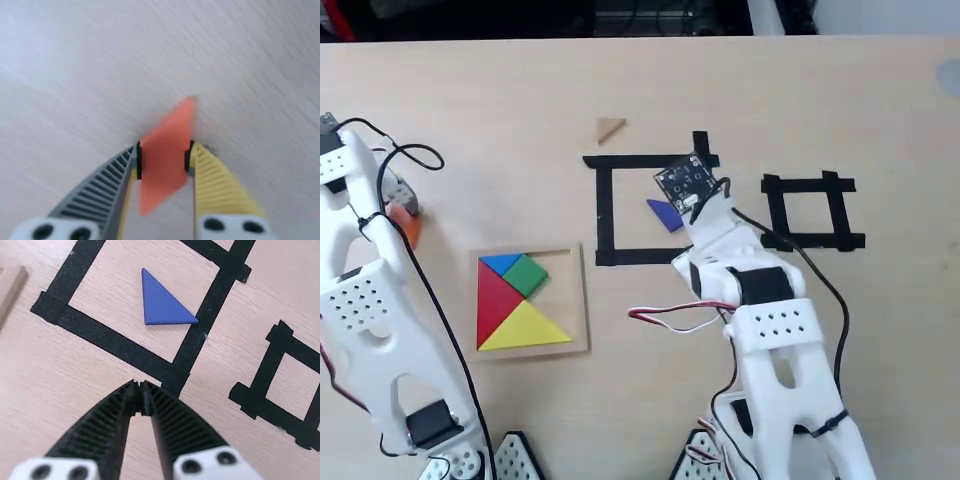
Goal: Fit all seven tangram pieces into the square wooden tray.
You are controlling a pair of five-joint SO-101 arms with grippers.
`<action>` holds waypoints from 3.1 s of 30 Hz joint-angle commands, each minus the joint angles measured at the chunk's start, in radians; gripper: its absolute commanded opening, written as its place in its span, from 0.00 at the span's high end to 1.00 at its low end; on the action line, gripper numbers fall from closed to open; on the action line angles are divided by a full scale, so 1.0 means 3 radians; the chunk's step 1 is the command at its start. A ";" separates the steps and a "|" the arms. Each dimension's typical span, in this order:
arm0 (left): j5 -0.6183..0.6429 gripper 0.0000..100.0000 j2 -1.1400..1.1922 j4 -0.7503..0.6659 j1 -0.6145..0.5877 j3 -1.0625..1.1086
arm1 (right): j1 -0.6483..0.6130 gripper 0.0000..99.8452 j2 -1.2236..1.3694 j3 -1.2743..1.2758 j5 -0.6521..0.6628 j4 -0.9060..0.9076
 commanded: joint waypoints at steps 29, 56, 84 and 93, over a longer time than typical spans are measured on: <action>-0.2123 0.87 -0.0041 -0.0501 0.0529 -0.0095 | -0.0031 0.99 -0.0054 -0.0028 0.0005 -0.0031; -0.1217 0.78 0.0000 -0.0205 0.0601 -0.0074 | -0.0031 0.99 -0.0054 -0.0033 0.0005 -0.0031; -0.1458 0.97 -0.0041 -0.0297 0.0524 -0.0100 | -0.0031 0.99 -0.0049 -0.0028 0.0010 -0.0036; -0.1453 0.97 -0.0496 0.0353 0.0627 -0.0534 | -0.0020 0.99 -0.0054 -0.0028 0.0010 -0.0041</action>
